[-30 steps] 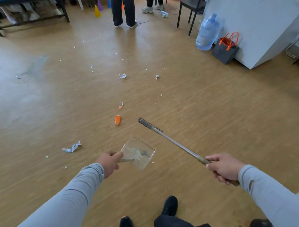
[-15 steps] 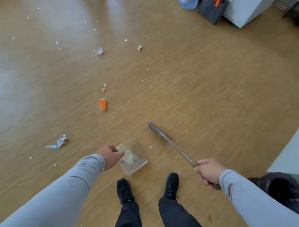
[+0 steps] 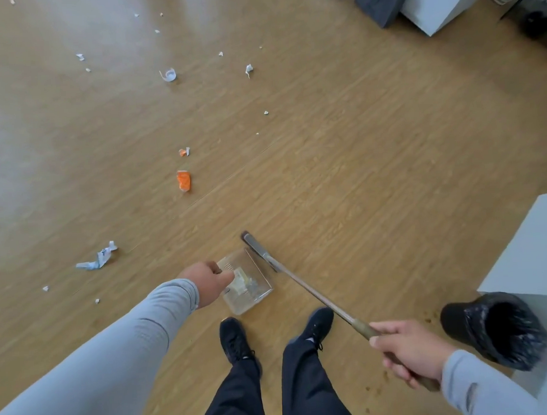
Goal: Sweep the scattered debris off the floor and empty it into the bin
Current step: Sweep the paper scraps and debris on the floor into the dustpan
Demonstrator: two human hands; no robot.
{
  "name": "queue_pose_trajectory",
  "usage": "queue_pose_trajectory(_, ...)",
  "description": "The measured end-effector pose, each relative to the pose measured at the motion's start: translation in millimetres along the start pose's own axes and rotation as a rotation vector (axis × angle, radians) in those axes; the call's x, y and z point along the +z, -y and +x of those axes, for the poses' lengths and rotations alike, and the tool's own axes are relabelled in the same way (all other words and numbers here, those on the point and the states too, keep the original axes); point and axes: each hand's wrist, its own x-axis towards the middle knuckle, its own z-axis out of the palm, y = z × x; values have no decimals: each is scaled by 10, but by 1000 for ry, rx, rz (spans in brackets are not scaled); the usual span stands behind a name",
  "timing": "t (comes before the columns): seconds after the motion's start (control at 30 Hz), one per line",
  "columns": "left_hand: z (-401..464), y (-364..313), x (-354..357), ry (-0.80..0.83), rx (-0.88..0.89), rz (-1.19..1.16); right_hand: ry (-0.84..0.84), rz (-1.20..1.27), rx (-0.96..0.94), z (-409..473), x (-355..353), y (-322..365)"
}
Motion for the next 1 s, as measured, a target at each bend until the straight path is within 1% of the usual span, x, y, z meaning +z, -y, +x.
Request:
queue_pose_trajectory(0.2,-61,52,83,20,41,28,-126,-164,-83,115,390,298)
queue_pose_trajectory(0.3,-116,130,116,33,39,7,-76,-60,-26,214,461,393)
queue_pose_trajectory(0.37,-168,220,112,36,32,-11,-27,17,28,191,334,424)
queue_pose_trajectory(0.43,-263,312,19,22,14,-48,1,40,36,74,183,460)
queue_pose_trajectory(0.6,-509,381,-349,-17,-6,-279,-51,4,-80,-263,12,714)
queue_pose_trajectory(0.8,-605,166,-813,-124,12,-394,-183,-28,-265,-362,-87,1429)
queue_pose_trajectory(0.93,-528,-166,-1057,-177,44,-429,-201,69,-319,-264,-417,1959)
queue_pose_trajectory(1.0,-439,-368,-1192,-197,49,-438,-210,105,-353,-165,-625,2093)
